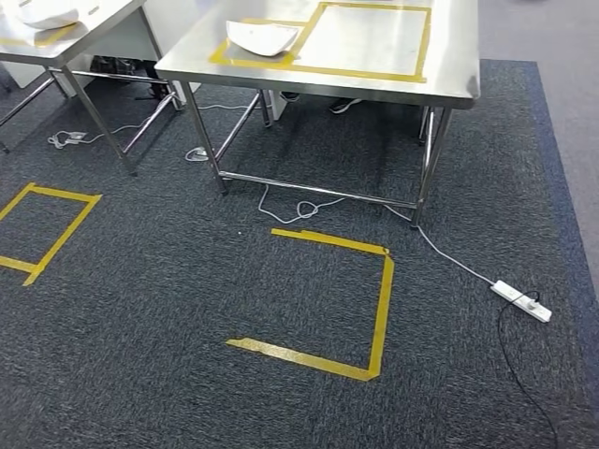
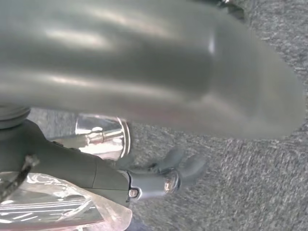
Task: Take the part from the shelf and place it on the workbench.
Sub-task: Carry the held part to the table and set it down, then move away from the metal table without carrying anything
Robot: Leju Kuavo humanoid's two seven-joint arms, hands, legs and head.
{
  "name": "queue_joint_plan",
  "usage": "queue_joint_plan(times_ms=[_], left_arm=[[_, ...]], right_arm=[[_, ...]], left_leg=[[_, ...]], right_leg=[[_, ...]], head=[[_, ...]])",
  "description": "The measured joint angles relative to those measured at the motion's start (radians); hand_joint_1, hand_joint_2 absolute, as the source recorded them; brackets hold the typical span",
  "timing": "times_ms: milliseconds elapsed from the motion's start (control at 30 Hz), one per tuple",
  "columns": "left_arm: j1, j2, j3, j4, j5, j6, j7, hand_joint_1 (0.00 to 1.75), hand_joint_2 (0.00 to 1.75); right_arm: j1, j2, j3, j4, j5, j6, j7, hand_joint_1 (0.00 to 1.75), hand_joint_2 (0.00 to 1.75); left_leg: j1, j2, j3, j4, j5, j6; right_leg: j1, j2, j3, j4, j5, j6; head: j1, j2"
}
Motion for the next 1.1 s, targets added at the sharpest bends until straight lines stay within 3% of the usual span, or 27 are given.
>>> queue_joint_plan(times_ms=[67,100,167,233,267,300,400,433,500,600,700,767,800,833,900,933,1000,1100], left_arm=[[0.002,-0.002,0.008,-0.002,-0.007,-0.005,-0.003,0.0,0.0],[0.002,-0.004,0.013,-0.003,-0.011,-0.008,-0.008,0.0,0.0],[0.0,-0.009,0.025,-0.01,-0.008,-0.013,-0.028,0.0,0.0],[-0.001,-0.018,0.042,-0.021,0.015,-0.012,-0.072,0.0,0.0],[-0.001,-0.024,0.053,-0.03,0.033,-0.006,-0.109,0.0,0.0],[-0.002,-0.031,0.062,-0.041,0.05,0.004,-0.15,0.0,0.0],[-0.022,-0.051,0.073,-0.113,0.171,0.005,-0.309,0.0,0.0],[-0.032,-0.056,0.068,-0.157,0.247,0.001,-0.355,0.0,0.0],[-0.061,-0.056,0.028,-0.262,0.371,0.021,-0.396,0.0,0.0],[-0.14,-0.028,-0.097,-0.401,0.403,0.088,-0.36,0.0,0.0],[-0.202,0.0,-0.206,-0.485,0.432,0.099,-0.318,0.0,0.0],[-0.199,0.02,-0.251,-0.504,0.443,0.1,-0.304,0.0,0.0],[-0.188,0.029,-0.264,-0.506,0.45,0.103,-0.298,0.0,0.0],[-0.175,0.036,-0.272,-0.505,0.457,0.105,-0.291,0.0,0.0],[-0.152,0.048,-0.278,-0.496,0.465,0.115,-0.274,0.0,0.0],[-0.144,0.053,-0.279,-0.483,0.463,0.122,-0.264,0.0,0.0],[-0.129,0.064,-0.278,-0.43,0.448,0.134,-0.243,0.0,0.0],[-0.108,0.093,-0.262,-0.292,0.421,0.131,-0.215,0.0,0.0]], right_arm=[[-0.005,0.003,-0.006,0.005,0.002,0.007,-0.005,0.0,0.0],[-0.007,0.005,-0.012,0.009,0.002,0.013,-0.01,0.0,0.0],[-0.009,0.008,-0.025,0.016,0.001,0.027,-0.022,0.0,0.0],[-0.008,0.014,-0.045,0.022,-0.014,0.042,-0.037,0.0,0.0],[-0.008,0.018,-0.059,0.023,-0.028,0.05,-0.044,0.0,0.0],[-0.01,0.024,-0.077,0.024,-0.044,0.057,-0.048,0.0,0.0],[-0.019,0.047,-0.139,0.013,-0.101,0.083,-0.137,0.0,0.0],[-0.021,0.053,-0.158,-0.009,-0.11,0.09,-0.195,0.0,0.0],[-0.036,0.058,-0.173,-0.083,-0.088,0.085,-0.279,0.0,0.0],[-0.102,0.05,-0.142,-0.207,-0.023,0.065,-0.296,0.0,0.0],[-0.157,0.028,-0.097,-0.298,-0.018,0.074,-0.294,0.0,0.0],[-0.158,0.016,-0.076,-0.321,-0.054,0.079,-0.3,0.0,0.0],[-0.151,0.014,-0.07,-0.321,-0.081,0.079,-0.306,0.0,0.0],[-0.144,0.012,-0.067,-0.314,-0.106,0.078,-0.312,0.0,0.0],[-0.134,0.006,-0.066,-0.284,-0.142,0.066,-0.322,0.0,0.0],[-0.134,0.004,-0.066,-0.257,-0.156,0.058,-0.328,0.0,0.0],[-0.138,0.002,-0.075,-0.168,-0.186,0.046,-0.352,0.0,0.0],[-0.15,0.013,-0.1,0.019,-0.208,0.024,-0.396,0.0,0.0]], left_leg=[[0.0,0.019,-0.013,0.024,-0.016,-0.001],[-0.001,0.037,-0.031,0.062,-0.041,0.002],[-0.008,0.071,-0.09,0.192,-0.113,0.012],[-0.016,0.08,-0.132,0.295,-0.149,0.024],[-0.022,0.081,-0.13,0.299,-0.138,0.035],[-0.03,0.081,-0.112,0.267,-0.109,0.05],[-0.06,0.083,-0.039,0.11,-0.02,0.106],[-0.068,0.083,-0.03,0.084,-0.01,0.118],[-0.075,0.084,-0.031,0.066,-0.004,0.127],[-0.067,0.084,-0.003,-0.02,0.011,0.125],[-0.067,0.082,0.005,-0.048,0.024,0.115],[-0.071,0.08,0.007,-0.046,0.022,0.113],[-0.073,0.079,0.009,-0.045,0.021,0.112],[-0.075,0.078,0.01,-0.043,0.019,0.11],[-0.078,0.077,0.006,-0.036,0.015,0.105],[-0.078,0.077,0.004,-0.033,0.014,0.1],[-0.077,0.077,0.0,-0.031,0.014,0.092],[-0.076,0.077,-0.009,-0.007,-0.007,0.076]], right_leg=[[0.006,-0.024,-0.002,0.008,-0.001,-0.016],[0.011,-0.035,-0.004,0.008,0.001,-0.021],[0.022,-0.058,-0.006,0.006,0.004,-0.028],[0.034,-0.076,-0.008,0.006,0.007,-0.032],[0.041,-0.081,-0.008,0.006,0.008,-0.034],[0.047,-0.084,-0.008,0.005,0.008,-0.035],[0.055,-0.088,-0.008,-0.001,0.014,-0.036],[0.053,-0.089,-0.01,-0.004,0.018,-0.033],[0.048,-0.089,-0.015,-0.014,0.029,-0.024],[0.051,-0.08,-0.036,-0.003,0.02,-0.013],[0.056,-0.058,-0.11,0.144,-0.045,-0.011],[0.059,-0.054,-0.14,0.2,-0.045,-0.009],[0.061,-0.054,-0.132,0.174,-0.018,-0.01],[0.062,-0.054,-0.107,0.114,0.022,-0.013],[0.066,-0.053,-0.049,-0.012,0.072,-0.03],[0.069,-0.052,-0.031,-0.049,0.08,-0.039],[0.073,-0.051,-0.021,-0.066,0.081,-0.051],[0.063,-0.054,-0.013,-0.082,0.091,-0.066]], head=[[-0.014,0.0],[-0.017,0.0],[-0.025,0.0],[-0.026,0.0],[-0.026,0.0],[-0.026,0.0],[-0.023,0.0],[-0.023,0.0],[-0.023,0.0],[-0.019,0.0],[-0.011,0.0],[-0.01,0.0],[-0.01,0.0],[-0.01,0.0],[-0.01,0.0],[-0.011,0.0],[-0.011,0.0],[-0.013,0.0]])
